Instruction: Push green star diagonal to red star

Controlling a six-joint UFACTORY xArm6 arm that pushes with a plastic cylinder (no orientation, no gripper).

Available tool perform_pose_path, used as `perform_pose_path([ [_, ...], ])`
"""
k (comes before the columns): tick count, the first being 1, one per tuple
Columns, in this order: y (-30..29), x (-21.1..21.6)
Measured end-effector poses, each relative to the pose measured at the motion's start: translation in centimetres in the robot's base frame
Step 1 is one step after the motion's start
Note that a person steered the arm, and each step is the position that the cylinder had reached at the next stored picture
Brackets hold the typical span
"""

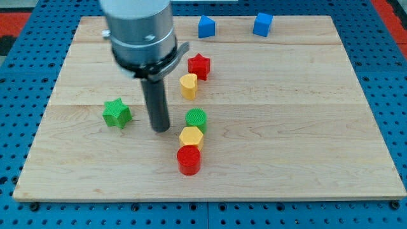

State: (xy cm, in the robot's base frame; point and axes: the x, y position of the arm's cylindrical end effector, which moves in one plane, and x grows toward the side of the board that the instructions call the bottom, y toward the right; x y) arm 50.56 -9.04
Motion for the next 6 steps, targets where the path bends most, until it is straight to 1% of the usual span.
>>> perform_pose_path([
  [1, -8.1, -0.1],
  [2, -7.2, -5.3],
  [3, -5.9, -12.8],
  [4, -5.9, -17.8],
  [5, -9.5, -17.0],
  [6, -8.4, -20.8],
])
